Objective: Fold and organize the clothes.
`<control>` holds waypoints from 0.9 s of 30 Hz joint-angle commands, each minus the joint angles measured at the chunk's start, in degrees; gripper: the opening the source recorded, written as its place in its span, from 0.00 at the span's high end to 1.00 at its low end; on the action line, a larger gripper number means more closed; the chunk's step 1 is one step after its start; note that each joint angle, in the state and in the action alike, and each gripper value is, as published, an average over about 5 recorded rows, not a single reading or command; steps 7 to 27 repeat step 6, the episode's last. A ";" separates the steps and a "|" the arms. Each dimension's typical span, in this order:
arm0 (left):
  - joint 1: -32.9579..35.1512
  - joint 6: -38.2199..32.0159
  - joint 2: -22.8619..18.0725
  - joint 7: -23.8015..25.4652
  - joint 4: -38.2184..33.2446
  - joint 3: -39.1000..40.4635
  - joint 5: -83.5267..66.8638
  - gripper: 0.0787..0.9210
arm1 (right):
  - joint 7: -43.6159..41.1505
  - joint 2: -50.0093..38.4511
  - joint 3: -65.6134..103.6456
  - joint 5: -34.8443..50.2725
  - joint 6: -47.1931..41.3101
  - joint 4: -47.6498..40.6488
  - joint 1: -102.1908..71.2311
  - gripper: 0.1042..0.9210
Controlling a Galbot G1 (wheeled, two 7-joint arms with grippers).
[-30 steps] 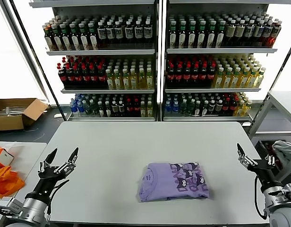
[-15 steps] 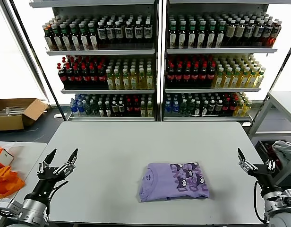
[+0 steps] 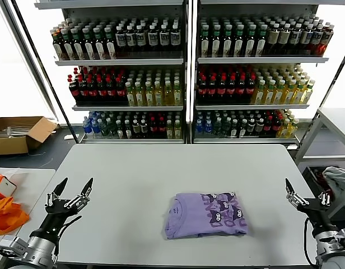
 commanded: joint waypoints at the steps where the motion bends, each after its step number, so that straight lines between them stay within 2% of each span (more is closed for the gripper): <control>1: 0.35 -0.31 0.87 0.14 0.20 0.00 0.10 0.12 | -0.67 -0.05 0.52 0.11 0.49 0.00 -0.82 0.12; 27: 0.40 -0.37 0.97 0.15 0.01 -0.09 0.07 0.12 | -1.25 0.11 0.79 0.17 0.51 0.39 -1.30 0.12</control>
